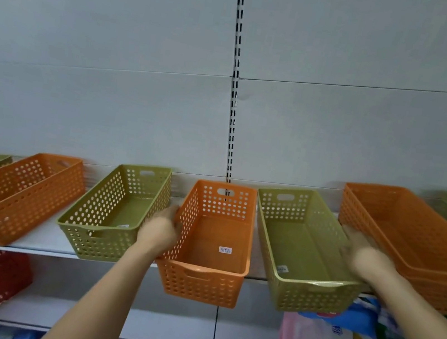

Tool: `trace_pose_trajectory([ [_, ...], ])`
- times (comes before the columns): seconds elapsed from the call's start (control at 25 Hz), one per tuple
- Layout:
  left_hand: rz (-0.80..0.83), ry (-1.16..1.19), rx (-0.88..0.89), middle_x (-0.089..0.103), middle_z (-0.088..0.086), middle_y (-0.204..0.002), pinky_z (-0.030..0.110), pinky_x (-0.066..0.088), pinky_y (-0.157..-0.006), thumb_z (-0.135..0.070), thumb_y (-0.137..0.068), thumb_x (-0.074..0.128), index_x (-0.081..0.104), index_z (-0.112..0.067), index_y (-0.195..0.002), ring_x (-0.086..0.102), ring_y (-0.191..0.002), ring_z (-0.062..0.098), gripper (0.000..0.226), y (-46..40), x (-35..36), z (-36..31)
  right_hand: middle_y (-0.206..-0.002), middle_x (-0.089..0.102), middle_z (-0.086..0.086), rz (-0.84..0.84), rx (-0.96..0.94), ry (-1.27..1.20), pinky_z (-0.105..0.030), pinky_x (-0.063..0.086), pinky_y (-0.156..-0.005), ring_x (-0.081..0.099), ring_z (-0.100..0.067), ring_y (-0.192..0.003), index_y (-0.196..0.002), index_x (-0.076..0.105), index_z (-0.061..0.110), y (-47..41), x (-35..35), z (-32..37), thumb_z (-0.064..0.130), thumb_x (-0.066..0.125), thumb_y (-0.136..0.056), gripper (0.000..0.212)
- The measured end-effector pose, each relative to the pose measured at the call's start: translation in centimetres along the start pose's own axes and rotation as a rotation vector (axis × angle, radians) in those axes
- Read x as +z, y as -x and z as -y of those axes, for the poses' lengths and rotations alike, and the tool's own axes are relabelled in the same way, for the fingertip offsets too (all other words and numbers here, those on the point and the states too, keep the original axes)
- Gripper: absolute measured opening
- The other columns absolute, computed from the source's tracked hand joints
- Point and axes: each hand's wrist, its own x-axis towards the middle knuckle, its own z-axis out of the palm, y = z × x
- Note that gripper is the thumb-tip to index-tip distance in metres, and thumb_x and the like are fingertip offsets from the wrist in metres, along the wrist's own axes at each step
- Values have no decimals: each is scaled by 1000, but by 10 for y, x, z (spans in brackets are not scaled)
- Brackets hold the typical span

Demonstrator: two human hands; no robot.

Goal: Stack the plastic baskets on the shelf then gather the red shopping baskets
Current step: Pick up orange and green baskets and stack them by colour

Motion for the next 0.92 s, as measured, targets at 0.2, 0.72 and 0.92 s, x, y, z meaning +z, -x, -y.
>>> trace_pose_trajectory([
  [0.2,-51,201,-59,72,6,-115,45,55,-90,-18,-96,51,63,-18,-119,69,-100,27,26,12,0,4,-101,64,-8,-90,-41,-156,-36,48,-72,61,-27,-84,-121,57,19,23,0,2,17,52,-91,30],
  [0.72,-305,407,-4,73,5,-114,45,55,-92,-13,-93,56,63,-20,-127,68,-97,20,36,131,-9,-29,-112,71,-4,-395,-88,-286,-42,54,-76,66,-31,-97,-130,51,34,147,-37,-39,23,52,-88,44],
  [0.92,-306,512,-5,72,5,-113,44,56,-85,-13,-94,54,61,-21,-129,69,-91,20,36,199,7,-85,-115,70,2,-380,-163,-343,-39,58,-60,69,-18,-82,-133,49,31,187,-76,-111,23,52,-92,42],
])
